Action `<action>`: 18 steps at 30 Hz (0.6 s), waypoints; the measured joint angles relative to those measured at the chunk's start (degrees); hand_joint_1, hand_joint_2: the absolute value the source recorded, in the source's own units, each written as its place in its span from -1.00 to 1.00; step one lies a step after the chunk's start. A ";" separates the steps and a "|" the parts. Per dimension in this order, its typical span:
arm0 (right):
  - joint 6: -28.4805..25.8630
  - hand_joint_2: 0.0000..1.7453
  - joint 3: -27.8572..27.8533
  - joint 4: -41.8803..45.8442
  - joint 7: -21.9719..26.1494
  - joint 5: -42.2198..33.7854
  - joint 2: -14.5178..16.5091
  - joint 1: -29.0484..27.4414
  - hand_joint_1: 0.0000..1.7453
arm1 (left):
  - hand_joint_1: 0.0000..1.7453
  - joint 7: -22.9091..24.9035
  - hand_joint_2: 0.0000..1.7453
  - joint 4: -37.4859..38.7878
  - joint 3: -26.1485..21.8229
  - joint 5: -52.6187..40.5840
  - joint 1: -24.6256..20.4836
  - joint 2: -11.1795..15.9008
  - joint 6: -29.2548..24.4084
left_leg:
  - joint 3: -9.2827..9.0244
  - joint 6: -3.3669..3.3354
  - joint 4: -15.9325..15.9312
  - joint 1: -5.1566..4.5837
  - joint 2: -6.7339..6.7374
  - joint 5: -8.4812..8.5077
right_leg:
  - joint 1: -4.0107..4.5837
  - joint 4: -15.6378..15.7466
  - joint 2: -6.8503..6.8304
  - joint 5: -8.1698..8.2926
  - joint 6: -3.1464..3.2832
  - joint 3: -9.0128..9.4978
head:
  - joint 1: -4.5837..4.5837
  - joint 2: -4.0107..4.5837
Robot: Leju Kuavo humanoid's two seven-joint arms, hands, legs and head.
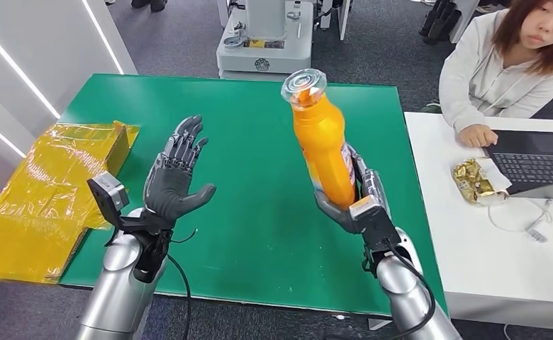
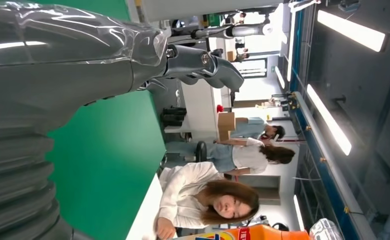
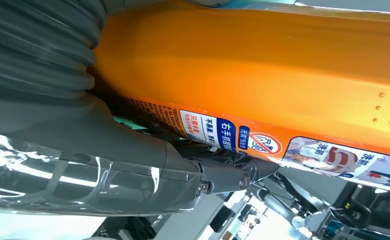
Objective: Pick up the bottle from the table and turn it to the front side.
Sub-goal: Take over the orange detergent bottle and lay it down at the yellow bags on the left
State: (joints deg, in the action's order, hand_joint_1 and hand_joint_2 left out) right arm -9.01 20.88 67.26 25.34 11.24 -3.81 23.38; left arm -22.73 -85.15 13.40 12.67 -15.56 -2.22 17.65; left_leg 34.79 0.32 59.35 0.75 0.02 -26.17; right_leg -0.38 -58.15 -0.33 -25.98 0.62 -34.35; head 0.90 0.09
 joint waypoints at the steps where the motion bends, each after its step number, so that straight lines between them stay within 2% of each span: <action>1: -0.01 1.00 0.22 -0.36 -0.02 0.14 0.13 0.49 1.00 | -1.00 0.10 1.00 0.42 0.13 0.37 -0.42 0.02 0.23 | 0.01 0.00 0.00 0.00 0.00 0.00 | 0.00 0.00 0.00 0.00 0.00 0.00 | -0.01 0.00; 7: 0.15 1.00 2.17 -3.02 -1.01 2.03 1.67 4.55 1.00 | -1.00 1.13 1.00 3.16 2.05 2.16 -4.57 -0.01 1.76 | 0.01 0.00 0.02 0.00 0.00 0.00 | 0.00 -0.01 0.00 0.00 0.00 0.00 | -0.01 0.00; 18: 0.72 1.00 5.25 -6.84 -2.10 4.28 4.32 6.97 1.00 | -1.00 3.53 1.00 4.94 3.27 3.06 -9.14 -0.27 2.08 | 0.01 0.00 0.02 0.00 -0.01 0.00 | 0.00 -0.03 -0.01 0.00 0.00 -0.01 | 0.00 0.00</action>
State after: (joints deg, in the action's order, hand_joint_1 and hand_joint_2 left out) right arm -8.30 26.13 60.42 23.24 15.52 0.51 30.35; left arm -19.20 -80.21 16.67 15.73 -24.70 -2.50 19.73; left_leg 34.81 0.32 59.36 0.75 0.01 -26.16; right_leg -0.38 -58.18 -0.33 -25.97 0.62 -34.36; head 0.90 0.09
